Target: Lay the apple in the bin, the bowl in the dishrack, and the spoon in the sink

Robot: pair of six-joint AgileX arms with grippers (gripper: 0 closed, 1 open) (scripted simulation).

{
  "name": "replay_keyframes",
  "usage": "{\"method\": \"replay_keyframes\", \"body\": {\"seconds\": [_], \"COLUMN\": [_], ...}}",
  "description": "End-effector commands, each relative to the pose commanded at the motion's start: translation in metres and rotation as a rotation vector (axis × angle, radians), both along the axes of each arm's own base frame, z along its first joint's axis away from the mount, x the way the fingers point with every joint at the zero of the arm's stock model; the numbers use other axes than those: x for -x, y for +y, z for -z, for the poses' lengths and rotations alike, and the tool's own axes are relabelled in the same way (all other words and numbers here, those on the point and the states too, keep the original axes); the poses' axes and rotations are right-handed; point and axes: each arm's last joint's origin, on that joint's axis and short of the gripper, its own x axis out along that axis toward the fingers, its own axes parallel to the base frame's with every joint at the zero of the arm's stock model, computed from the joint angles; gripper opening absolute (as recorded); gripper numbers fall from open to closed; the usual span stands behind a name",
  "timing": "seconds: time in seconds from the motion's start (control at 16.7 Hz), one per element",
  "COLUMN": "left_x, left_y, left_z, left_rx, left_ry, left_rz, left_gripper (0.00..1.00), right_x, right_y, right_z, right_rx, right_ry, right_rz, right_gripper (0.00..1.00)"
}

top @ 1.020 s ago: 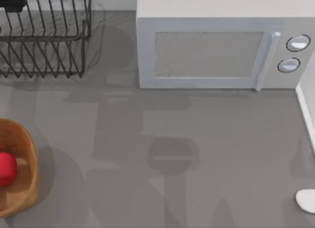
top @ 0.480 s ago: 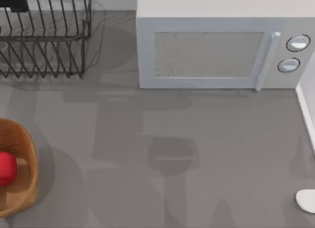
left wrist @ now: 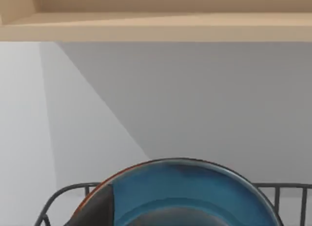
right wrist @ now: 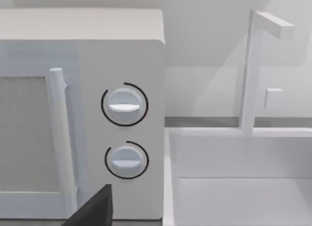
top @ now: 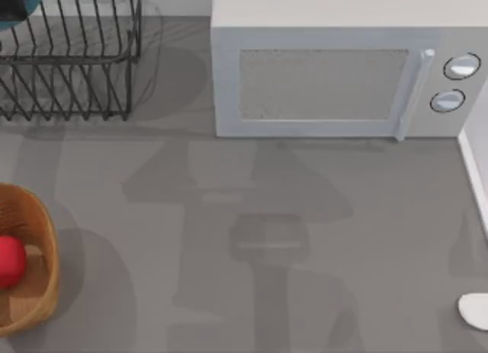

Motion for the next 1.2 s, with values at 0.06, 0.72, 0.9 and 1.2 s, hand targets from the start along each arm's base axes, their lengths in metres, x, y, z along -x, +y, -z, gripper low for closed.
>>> {"method": "replay_keyframes", "body": {"seconds": [0.06,0.72,0.9,1.2], "left_x": [0.013,0.176,0.204,0.22], "left_y": [-0.002,-0.017,-0.02,-0.021], "left_z": [-0.005,0.025,0.052,0.091], "left_rx": [0.0,0.004,-0.001,0.0], "left_ry": [0.0,0.028,0.018,0.025], "left_rz": [0.001,-0.003,0.005,-0.004], "left_gripper": [1.0,1.0,1.0,1.0], "right_x": [0.0,0.0,0.0,0.0], "right_y": [0.0,0.0,0.0,0.0], "right_z": [0.0,0.0,0.0,0.0], "right_rx": [0.0,0.0,0.0,0.0], "right_ry": [0.0,0.0,0.0,0.0], "right_rz": [0.0,0.0,0.0,0.0], "right_gripper": [1.0,1.0,1.0,1.0]}}
